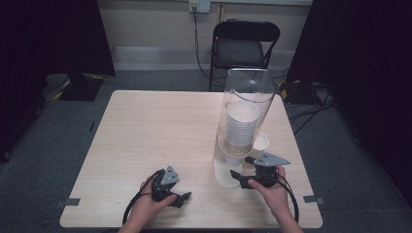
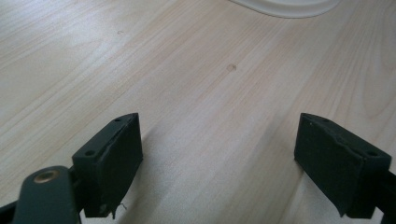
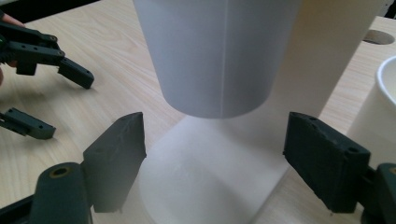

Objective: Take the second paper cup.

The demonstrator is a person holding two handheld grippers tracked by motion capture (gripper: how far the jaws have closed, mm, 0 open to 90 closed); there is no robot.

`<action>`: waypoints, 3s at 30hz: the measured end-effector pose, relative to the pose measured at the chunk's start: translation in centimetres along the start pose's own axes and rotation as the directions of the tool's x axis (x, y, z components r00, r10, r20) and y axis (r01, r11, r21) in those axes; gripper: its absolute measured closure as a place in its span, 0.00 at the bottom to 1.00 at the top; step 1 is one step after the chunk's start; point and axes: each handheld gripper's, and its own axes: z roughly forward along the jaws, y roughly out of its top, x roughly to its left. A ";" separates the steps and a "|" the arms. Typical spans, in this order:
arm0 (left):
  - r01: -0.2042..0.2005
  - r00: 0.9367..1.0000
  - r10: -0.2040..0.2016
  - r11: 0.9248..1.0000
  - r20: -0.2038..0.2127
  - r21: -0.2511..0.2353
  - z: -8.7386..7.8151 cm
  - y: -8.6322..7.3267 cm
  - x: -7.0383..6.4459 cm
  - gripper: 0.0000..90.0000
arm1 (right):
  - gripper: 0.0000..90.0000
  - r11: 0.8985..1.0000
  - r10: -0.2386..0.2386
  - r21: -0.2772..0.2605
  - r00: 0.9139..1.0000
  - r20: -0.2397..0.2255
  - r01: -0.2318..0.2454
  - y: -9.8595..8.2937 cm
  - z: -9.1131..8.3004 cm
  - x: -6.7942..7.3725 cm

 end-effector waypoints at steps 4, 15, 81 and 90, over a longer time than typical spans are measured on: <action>0.000 1.000 0.000 1.000 0.000 0.000 0.0 0.0 0.0 0.16 | 0.22 1.000 0.000 -0.007 1.000 -0.012 -0.001 0.3 0.2 0.1; 0.000 1.000 0.000 1.000 0.000 -0.001 0.0 0.0 0.0 0.17 | 0.21 0.996 0.034 -0.079 0.999 -0.021 -0.035 1.4 1.1 0.3; 0.003 1.000 -0.003 1.000 -0.005 0.012 -0.3 -0.1 0.0 0.17 | 0.19 0.985 0.028 0.168 0.992 0.120 -0.049 -6.6 -3.9 -4.1; 0.007 1.000 -0.007 1.000 0.001 -0.002 -0.2 -0.2 0.0 0.17 | 0.15 0.972 0.007 0.235 0.998 0.070 -0.023 -8.8 -7.7 -4.3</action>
